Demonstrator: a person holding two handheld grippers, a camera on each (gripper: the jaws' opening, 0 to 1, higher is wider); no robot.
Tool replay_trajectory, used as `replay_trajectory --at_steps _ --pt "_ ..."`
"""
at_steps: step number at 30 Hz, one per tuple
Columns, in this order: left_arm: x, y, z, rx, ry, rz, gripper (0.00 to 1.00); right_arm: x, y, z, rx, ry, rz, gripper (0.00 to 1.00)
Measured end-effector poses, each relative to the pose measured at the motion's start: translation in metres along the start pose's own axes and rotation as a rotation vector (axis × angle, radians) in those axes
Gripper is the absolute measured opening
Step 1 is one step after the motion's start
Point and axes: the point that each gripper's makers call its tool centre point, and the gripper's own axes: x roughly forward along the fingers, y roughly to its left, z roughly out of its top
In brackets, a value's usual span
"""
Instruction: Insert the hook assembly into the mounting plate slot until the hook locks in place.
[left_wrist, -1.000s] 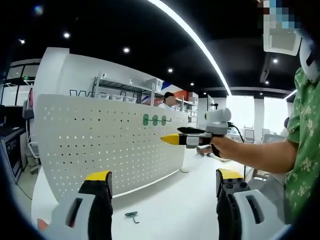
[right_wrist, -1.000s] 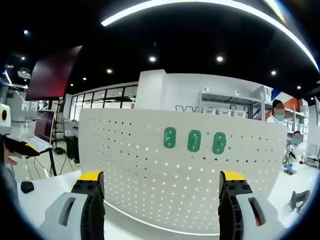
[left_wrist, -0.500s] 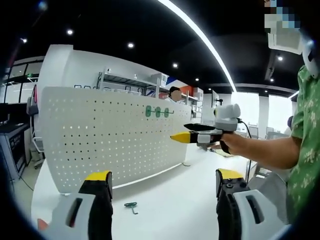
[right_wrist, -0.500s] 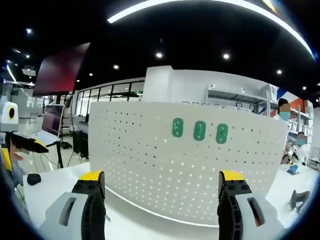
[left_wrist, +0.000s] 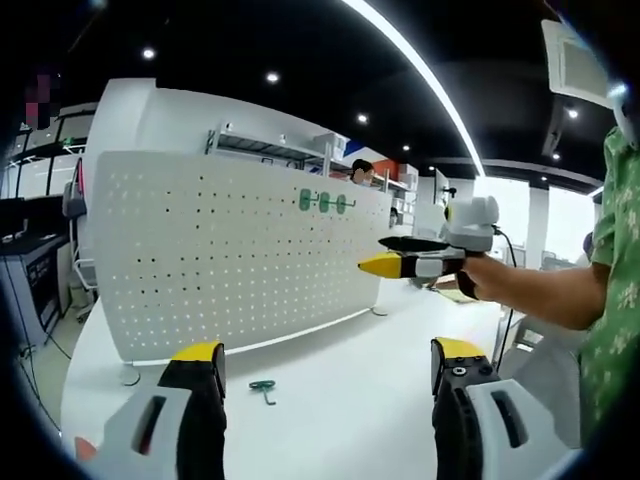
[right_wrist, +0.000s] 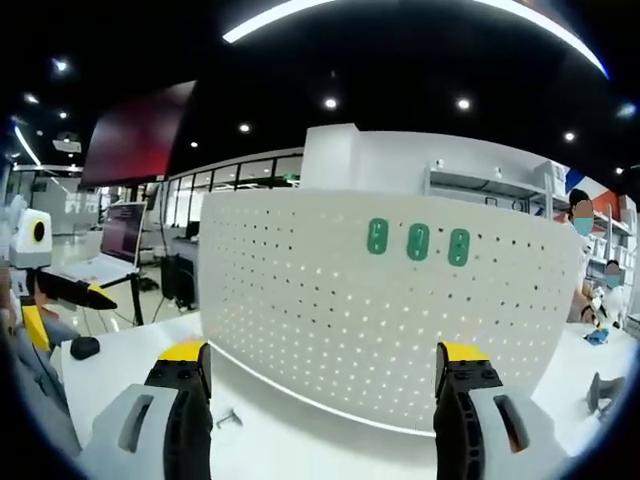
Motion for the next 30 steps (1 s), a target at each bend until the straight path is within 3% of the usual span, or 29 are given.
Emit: replay_trajectory --at_steps 17,30 --pt "0.006 -0.005 -0.029 -0.029 0.045 0.039 0.87 -0.014 0.02 -0.026 -0.006 0.061 0.103 0.92" --pt "0.015 0.006 -0.036 -0.046 0.063 0.071 0.86 0.018 0.041 -0.042 -0.036 0.105 0.207 0.86"
